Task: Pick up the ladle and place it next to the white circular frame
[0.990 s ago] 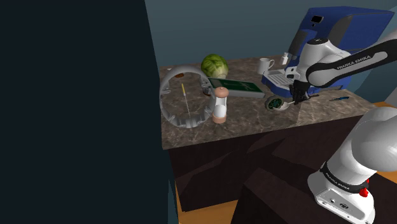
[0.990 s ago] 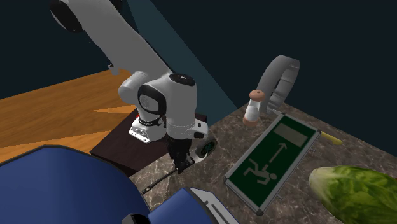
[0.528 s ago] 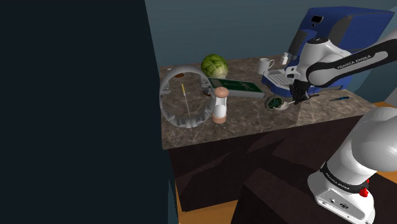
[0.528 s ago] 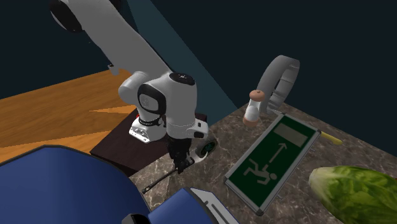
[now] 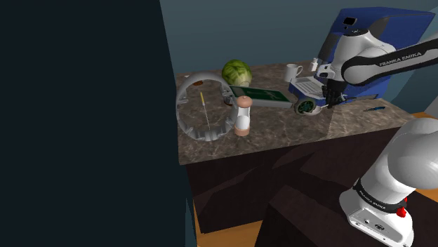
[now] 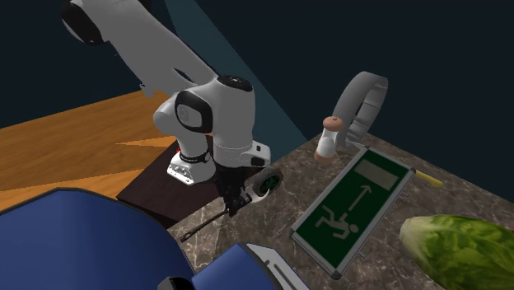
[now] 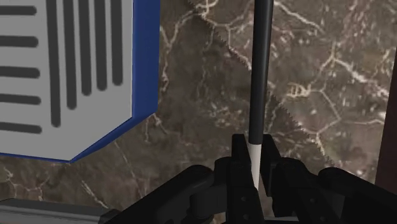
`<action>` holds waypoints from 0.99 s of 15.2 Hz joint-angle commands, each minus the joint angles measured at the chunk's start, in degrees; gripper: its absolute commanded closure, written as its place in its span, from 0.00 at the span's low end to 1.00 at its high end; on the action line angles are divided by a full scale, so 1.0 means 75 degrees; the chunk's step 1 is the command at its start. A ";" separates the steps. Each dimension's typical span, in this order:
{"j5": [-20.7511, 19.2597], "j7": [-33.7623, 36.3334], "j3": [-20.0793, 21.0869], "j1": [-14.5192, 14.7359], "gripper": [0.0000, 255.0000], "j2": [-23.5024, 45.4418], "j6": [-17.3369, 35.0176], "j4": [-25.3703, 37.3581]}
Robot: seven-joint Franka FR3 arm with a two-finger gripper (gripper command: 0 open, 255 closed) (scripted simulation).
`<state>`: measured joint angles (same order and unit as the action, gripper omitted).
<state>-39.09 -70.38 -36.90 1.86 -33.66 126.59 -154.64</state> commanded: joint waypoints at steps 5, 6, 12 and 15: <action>0.0239 -0.0190 0.0258 0.0010 1.00 -0.0394 -0.0737 0.0359; 0.0279 -0.0218 0.0303 0.0014 1.00 -0.0451 -0.0856 0.0423; 0.0514 -0.0378 0.0560 0.0049 1.00 -0.0726 -0.1542 0.0845; 0.0626 -0.0455 0.0679 0.0070 1.00 -0.0825 -0.1868 0.1076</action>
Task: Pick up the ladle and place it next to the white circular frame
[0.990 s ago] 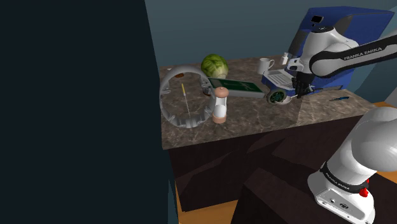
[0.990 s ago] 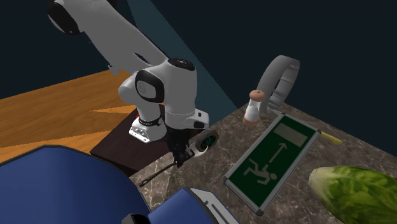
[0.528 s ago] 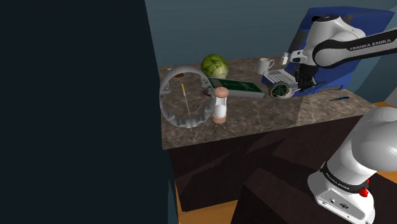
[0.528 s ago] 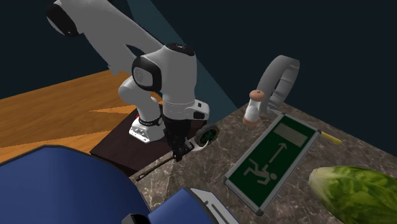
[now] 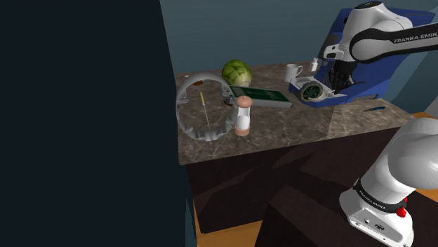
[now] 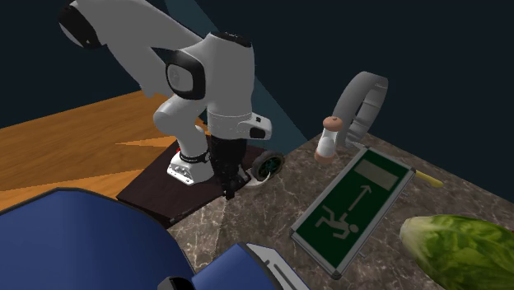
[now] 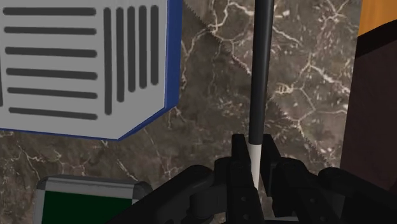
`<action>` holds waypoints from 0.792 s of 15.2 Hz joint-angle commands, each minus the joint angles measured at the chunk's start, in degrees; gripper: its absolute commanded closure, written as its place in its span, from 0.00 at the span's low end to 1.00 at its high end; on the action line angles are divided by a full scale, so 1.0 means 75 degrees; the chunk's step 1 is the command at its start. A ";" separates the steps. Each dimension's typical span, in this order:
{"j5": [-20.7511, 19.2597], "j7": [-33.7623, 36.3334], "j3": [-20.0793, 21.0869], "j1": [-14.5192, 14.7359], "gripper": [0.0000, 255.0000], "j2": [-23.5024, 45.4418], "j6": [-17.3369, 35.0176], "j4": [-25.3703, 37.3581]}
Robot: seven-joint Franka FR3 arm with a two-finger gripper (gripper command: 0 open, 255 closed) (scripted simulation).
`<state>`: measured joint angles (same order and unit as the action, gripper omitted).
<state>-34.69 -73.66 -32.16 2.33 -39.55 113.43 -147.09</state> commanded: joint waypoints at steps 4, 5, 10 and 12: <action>0.0181 -0.0118 0.0198 0.0041 1.00 -0.0134 -0.0532 0.0399; 0.0215 -0.0143 0.0234 0.0049 1.00 -0.0152 -0.0634 0.0484; 0.0378 -0.0266 0.0404 0.0094 1.00 -0.0209 -0.1132 0.0933; 0.0439 -0.0314 0.0467 0.0112 1.00 -0.0217 -0.1325 0.1121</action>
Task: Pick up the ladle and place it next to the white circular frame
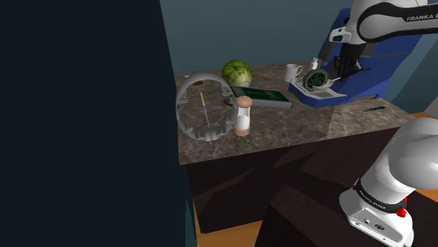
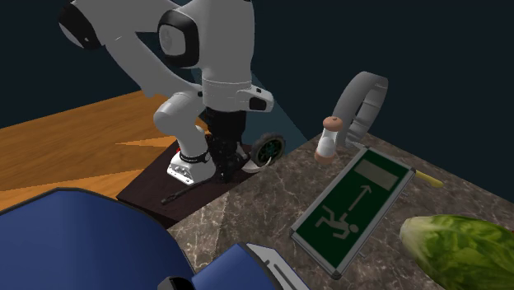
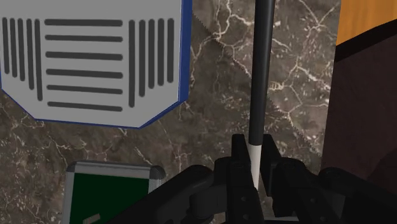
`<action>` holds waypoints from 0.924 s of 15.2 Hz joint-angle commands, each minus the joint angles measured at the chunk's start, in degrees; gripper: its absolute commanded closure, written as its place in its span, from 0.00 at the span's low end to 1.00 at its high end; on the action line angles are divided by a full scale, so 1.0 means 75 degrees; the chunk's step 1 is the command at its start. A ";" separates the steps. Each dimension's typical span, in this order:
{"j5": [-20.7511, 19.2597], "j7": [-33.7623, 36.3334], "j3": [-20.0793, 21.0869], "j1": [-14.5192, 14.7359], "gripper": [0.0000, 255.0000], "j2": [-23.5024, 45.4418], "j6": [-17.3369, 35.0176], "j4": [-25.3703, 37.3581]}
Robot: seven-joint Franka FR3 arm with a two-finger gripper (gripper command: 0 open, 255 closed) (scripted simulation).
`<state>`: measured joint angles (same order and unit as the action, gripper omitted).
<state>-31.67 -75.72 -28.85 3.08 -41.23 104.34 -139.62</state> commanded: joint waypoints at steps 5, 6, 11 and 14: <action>0.0179 -0.0163 0.0172 0.0057 1.00 0.0022 -0.0584 0.0618; 0.0207 -0.0188 0.0200 0.0067 1.00 0.0030 -0.0676 0.0721; 0.0335 -0.0313 0.0327 0.0113 1.00 0.0100 -0.1131 0.1253; 0.0407 -0.0389 0.0395 0.0141 1.00 0.0162 -0.1399 0.1588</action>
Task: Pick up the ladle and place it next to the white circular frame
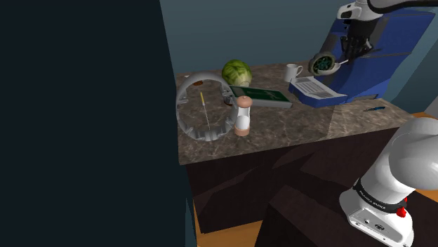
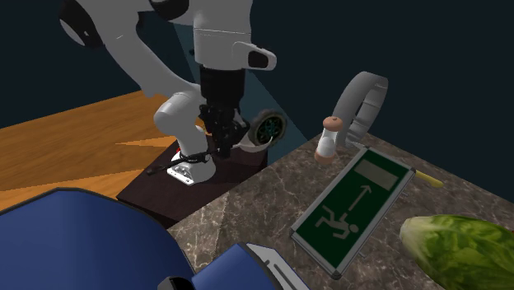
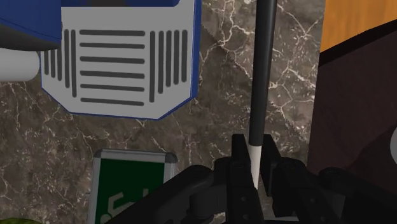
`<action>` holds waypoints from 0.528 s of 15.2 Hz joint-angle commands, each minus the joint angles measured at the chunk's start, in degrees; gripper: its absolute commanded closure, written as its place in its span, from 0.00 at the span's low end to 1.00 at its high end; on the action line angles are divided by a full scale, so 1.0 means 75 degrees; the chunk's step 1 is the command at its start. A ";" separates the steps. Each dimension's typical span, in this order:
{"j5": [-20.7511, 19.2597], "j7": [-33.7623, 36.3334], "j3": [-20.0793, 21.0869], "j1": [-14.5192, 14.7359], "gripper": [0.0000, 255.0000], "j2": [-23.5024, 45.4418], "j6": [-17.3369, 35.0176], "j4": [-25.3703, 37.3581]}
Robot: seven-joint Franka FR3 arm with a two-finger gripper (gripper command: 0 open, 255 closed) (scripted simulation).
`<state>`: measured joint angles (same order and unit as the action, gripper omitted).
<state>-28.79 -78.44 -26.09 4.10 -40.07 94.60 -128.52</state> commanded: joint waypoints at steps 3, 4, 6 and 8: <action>0.0090 -0.0104 0.0090 0.0033 1.00 0.0083 -0.0365 0.0454; 0.0111 -0.0131 0.0109 0.0042 1.00 0.0112 -0.0453 0.0573; 0.0153 -0.0184 0.0146 0.0061 1.00 0.0173 -0.0628 0.0813; 0.0193 -0.0239 0.0180 0.0079 1.00 0.0241 -0.0803 0.1060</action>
<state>-27.50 -80.06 -24.90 4.63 -38.48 89.26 -121.47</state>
